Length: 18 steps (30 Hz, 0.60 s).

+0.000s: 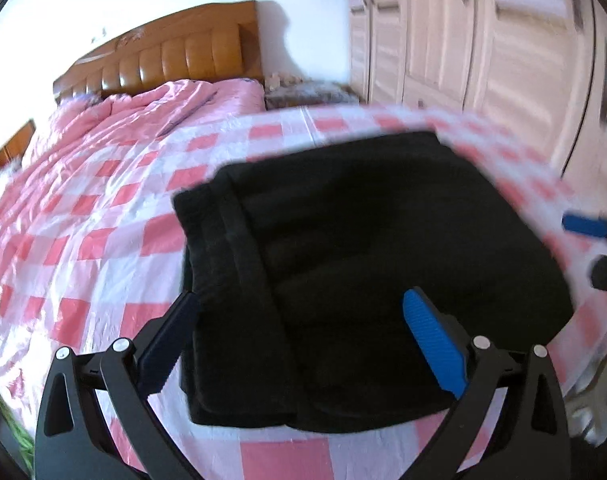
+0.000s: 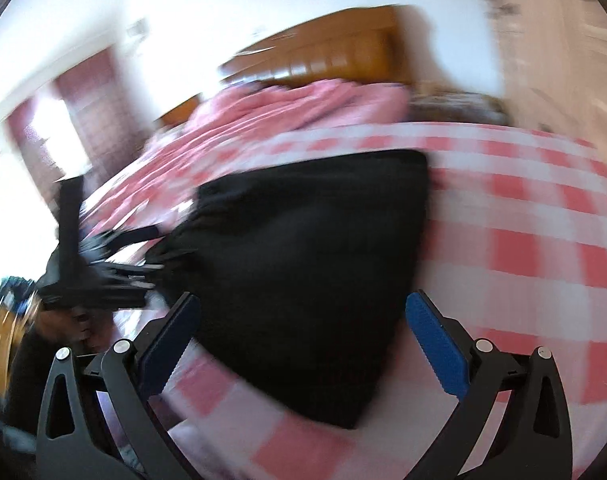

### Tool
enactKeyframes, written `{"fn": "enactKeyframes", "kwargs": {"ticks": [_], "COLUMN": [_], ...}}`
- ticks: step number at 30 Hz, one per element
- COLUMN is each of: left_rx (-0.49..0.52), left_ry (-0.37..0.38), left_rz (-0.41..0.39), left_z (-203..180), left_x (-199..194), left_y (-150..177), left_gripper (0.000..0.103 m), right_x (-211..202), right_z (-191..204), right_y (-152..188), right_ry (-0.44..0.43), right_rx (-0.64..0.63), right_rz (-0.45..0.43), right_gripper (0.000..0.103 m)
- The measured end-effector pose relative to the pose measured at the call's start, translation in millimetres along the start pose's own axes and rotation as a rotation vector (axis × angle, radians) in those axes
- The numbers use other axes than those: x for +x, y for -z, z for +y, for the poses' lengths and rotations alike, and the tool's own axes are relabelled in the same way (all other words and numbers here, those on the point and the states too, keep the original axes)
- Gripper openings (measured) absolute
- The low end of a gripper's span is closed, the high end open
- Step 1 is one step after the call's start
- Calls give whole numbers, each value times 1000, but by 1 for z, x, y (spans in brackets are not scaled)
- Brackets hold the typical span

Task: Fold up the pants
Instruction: 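Open the left tool and release the sweatpants bundle onto the bedspread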

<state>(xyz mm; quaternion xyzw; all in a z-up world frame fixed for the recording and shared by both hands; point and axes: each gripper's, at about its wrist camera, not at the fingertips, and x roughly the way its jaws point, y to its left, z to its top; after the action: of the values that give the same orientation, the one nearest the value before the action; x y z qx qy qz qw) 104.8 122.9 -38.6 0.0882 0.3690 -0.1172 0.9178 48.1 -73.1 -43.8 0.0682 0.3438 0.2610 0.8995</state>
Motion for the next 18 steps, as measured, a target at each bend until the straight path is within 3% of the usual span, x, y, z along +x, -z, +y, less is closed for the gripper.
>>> {"fn": "enactKeyframes", "kwargs": {"ticks": [2,4,6,12,14,18], "left_rx": [-51,-80,-55,-51,-35,13], "left_ry": [40,83,77,57,37,94], "left_rz": [7,36,29,41,28,-62], "left_z": [9,18,16,12,11,5], "left_x": [3,6,7,-1,-13,-27], "left_y": [2,3,6,8,2,-14], "left_gripper": [102,102,102,102,101,101], "right_x": [17,26,27,16,7,10], "right_z": [12,21,27,26,15,-33], "right_y": [8,18,25,24,13,-56], "right_ry": [-2,51,75,46,-24,-152], "right_rx": [-51,-140,-205,-200,-172,51], "right_rz": [56,95,121,135,124,24], "right_gripper": [99,99,99,99,99,99]}}
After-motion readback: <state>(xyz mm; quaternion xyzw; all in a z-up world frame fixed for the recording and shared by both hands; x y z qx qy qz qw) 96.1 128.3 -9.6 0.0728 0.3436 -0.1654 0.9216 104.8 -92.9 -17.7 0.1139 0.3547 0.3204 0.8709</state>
